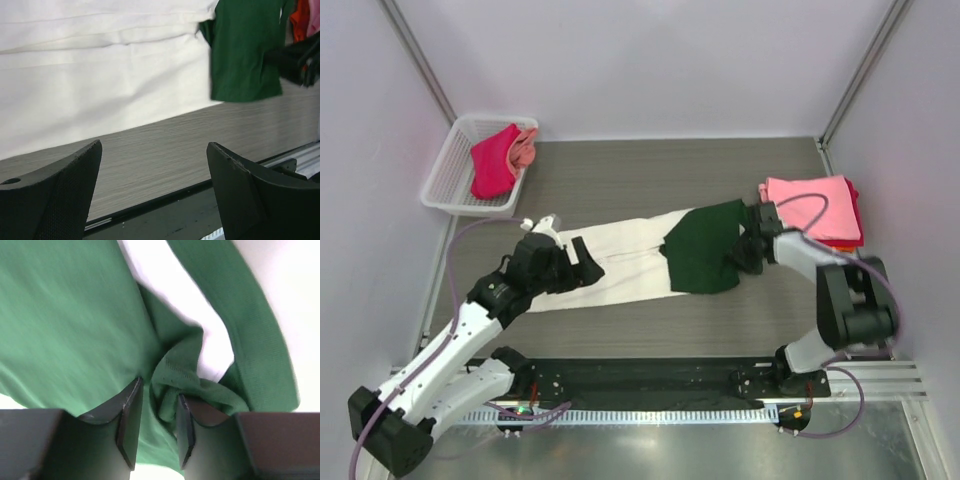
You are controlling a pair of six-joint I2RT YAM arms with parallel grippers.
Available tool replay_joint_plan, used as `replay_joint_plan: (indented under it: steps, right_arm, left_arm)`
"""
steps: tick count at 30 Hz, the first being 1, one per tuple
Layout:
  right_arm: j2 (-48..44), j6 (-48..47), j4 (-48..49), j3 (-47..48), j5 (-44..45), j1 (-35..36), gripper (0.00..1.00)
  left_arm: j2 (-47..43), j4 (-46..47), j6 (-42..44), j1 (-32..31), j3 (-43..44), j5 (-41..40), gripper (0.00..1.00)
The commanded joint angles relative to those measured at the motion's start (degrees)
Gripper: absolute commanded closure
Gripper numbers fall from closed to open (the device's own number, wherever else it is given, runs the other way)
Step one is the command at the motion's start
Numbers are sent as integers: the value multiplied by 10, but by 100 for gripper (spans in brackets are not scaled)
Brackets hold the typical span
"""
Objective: Fold and stack the t-shirts
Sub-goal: Fold the tshirt
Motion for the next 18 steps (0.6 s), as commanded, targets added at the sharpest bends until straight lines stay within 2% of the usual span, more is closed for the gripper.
replay_joint_plan:
  steps: [1, 2, 3, 4, 5, 6, 7, 9, 14, 18]
  right_arm:
    - [194, 2, 72, 220, 24, -1, 65]
    - [242, 1, 59, 353, 24, -1, 61]
    - [284, -4, 38, 418, 21, -1, 52]
    - [367, -12, 13, 484, 19, -2, 45]
    - [394, -26, -19, 547, 18, -2, 39]
    - [415, -35, -60, 632, -1, -1, 28]
    - [414, -36, -65, 644, -6, 0, 22]
    - [379, -46, -51, 604, 6, 1, 5]
    - [235, -72, -20, 441, 27, -4, 5]
    - [142, -82, 36, 275, -9, -15, 6]
  left_arm:
    - [-28, -41, 14, 7, -13, -51, 14]
    - [-30, -30, 14, 7, -19, -34, 14]
    - [-28, -23, 15, 7, -24, -25, 14]
    - [-23, -19, 15, 6, -29, -23, 16]
    - [-17, -9, 16, 5, -34, -21, 16]
    - [-2, -3, 24, 0, -36, -14, 17]
    - [5, 0, 26, -6, -36, -18, 19]
    - [25, 0, 27, -38, -35, -40, 18]
    - [73, 16, 47, -135, -23, -136, 21]
    - [144, 14, 74, -210, 17, -178, 28]
